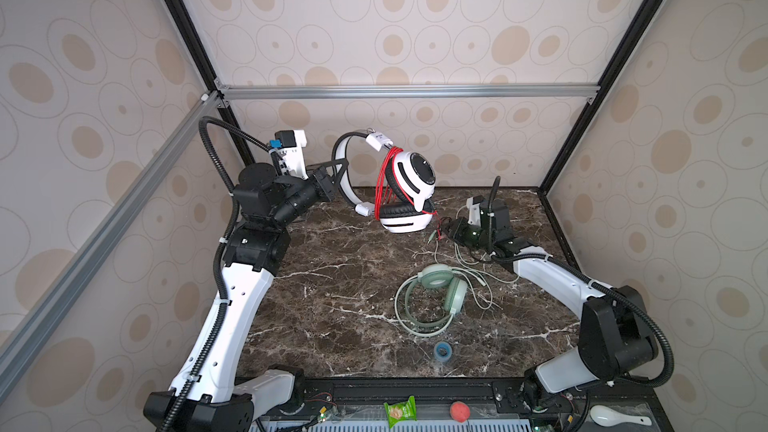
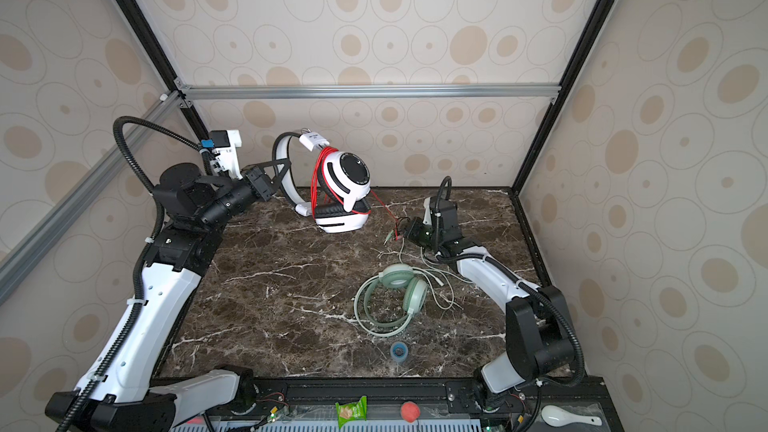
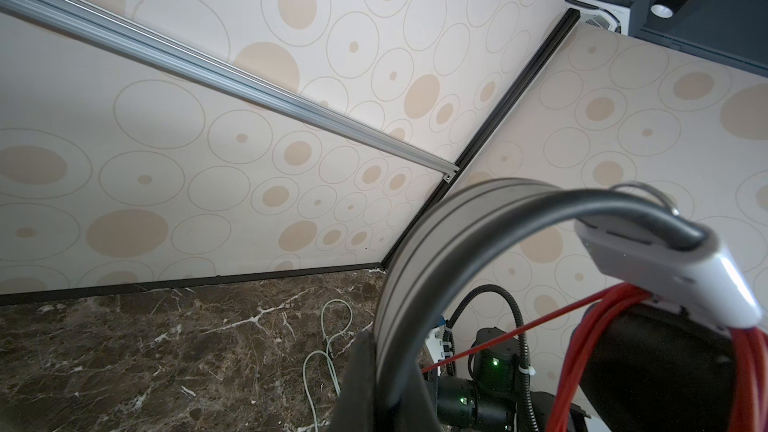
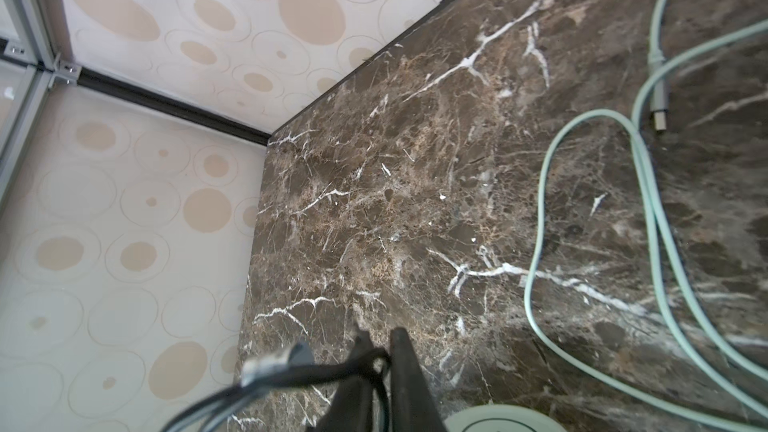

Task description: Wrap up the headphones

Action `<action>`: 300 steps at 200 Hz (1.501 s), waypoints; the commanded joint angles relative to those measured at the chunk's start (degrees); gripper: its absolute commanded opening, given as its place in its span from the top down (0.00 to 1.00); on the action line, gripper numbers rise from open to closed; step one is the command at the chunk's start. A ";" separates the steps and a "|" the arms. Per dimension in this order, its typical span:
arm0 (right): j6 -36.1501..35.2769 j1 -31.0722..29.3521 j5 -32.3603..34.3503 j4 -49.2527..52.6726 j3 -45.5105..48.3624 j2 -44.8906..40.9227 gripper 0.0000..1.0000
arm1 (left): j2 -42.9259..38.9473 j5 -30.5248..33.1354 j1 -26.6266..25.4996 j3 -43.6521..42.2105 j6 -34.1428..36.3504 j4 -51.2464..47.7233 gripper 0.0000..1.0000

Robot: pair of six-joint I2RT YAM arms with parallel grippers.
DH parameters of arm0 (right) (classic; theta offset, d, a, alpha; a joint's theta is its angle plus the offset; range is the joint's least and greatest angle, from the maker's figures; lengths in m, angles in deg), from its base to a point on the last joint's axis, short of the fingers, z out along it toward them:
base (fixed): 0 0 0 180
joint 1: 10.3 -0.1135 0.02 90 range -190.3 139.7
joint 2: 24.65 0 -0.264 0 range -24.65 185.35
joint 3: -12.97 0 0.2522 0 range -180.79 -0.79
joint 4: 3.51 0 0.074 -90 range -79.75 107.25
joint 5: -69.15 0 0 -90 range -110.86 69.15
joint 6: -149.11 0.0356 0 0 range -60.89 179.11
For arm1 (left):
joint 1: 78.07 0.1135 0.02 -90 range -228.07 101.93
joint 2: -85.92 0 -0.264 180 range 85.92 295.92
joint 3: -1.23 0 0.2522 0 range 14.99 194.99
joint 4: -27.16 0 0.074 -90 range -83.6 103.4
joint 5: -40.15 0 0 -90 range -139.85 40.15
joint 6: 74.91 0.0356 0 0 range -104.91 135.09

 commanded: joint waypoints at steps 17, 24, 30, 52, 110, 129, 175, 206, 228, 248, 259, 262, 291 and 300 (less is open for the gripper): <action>2.43 1.35 4.97 7.39 1.17 0.52 0.73 | -3.21 -2.97 1.57 3.26 -6.13 13.09 1.00; 2.70 1.43 5.37 6.47 1.71 0.30 0.71 | -2.94 -3.40 1.61 3.77 -6.20 13.26 1.00; 2.76 1.60 5.85 6.00 2.14 0.15 0.70 | -2.66 -3.73 1.69 4.25 -6.22 13.11 1.00; 1.07 1.94 6.46 6.15 2.18 0.05 0.72 | -2.10 -4.27 2.00 5.05 -6.09 12.69 1.00; -4.75 2.00 1.10 1.77 3.55 -0.28 0.77 | -0.69 -5.54 2.92 6.47 -6.66 12.89 1.00; -9.07 0.66 -3.15 -1.84 3.39 -1.67 0.66 | -0.60 -5.37 3.34 6.51 -6.82 12.87 1.00; -18.08 -3.32 -19.29 -16.56 3.41 -6.06 0.51 | -0.25 -5.10 3.80 6.72 -7.36 12.95 1.00; -20.90 -6.68 -25.95 -15.36 -2.25 -5.44 0.43 | 0.25 -4.84 3.97 6.30 -8.42 13.98 1.00; -23.31 -9.25 -28.67 -12.80 -6.25 -3.88 0.42 | 0.99 -5.07 3.98 5.74 -9.86 15.91 1.00; -28.37 -11.20 -25.06 -7.35 -8.81 -3.16 0.41 | 1.72 -5.49 3.97 5.53 -10.95 17.60 1.00; -30.51 -11.70 -23.51 -6.38 -9.57 -2.28 0.41 | 2.10 -5.59 3.98 5.34 -11.57 18.53 1.00; -30.82 -11.68 -23.19 -5.86 -10.04 -1.98 0.41 | 2.11 -5.55 3.97 5.36 -11.66 18.62 1.00; -36.84 -12.34 -20.51 0.87 -14.36 1.20 0.43 | 2.56 -5.28 3.98 5.43 -12.07 19.27 1.00; -39.16 -12.83 -18.73 3.19 -15.43 2.07 0.43 | 2.73 -5.26 3.98 5.47 -12.35 19.55 1.00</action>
